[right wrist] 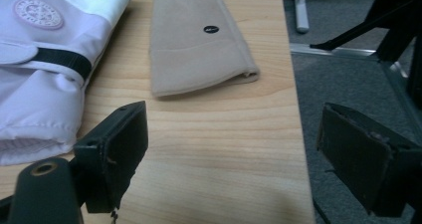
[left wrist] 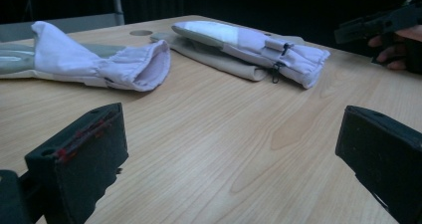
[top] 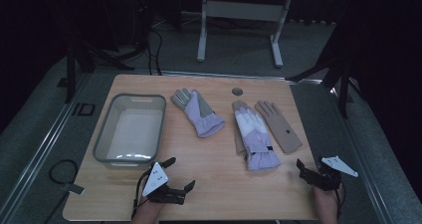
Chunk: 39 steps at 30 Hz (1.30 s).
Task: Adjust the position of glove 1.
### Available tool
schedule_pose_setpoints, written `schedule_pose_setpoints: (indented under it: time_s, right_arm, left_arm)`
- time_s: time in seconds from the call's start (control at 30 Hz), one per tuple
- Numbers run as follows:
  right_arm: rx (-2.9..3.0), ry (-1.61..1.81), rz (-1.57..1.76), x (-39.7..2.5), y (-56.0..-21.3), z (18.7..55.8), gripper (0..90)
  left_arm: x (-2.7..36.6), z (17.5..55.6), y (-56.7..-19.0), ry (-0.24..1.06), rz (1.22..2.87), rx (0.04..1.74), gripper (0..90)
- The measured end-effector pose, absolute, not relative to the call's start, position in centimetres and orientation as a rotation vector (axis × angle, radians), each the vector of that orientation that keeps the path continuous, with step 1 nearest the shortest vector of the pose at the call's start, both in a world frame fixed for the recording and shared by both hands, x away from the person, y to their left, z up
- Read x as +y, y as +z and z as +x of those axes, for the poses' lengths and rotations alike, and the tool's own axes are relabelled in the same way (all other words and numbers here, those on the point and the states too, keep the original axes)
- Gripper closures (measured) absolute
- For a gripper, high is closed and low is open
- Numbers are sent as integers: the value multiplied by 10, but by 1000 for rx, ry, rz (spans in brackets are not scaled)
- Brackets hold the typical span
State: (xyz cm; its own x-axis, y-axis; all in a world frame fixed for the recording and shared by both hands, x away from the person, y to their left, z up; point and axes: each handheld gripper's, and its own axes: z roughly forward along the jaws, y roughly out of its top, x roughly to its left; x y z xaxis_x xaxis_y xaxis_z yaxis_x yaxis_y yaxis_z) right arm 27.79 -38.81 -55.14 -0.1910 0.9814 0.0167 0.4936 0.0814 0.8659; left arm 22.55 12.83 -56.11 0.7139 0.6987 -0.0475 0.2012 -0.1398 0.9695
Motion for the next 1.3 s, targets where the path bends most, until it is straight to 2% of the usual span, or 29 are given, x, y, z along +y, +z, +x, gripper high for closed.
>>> schedule_pose_setpoints:
  time_s: [0.6,1.0,1.3]
  right_arm:
    - [1717,1049,1474,-397,-544,279,127]
    - [1769,1045,1427,-391,-511,283,124]
    - [1771,1059,1379,-385,-459,293,110]
  left_arm:
    - [129,226,-561,501,1682,739,0]
    - [130,227,-561,491,1675,739,0]
    - [129,227,-561,489,1673,737,0]
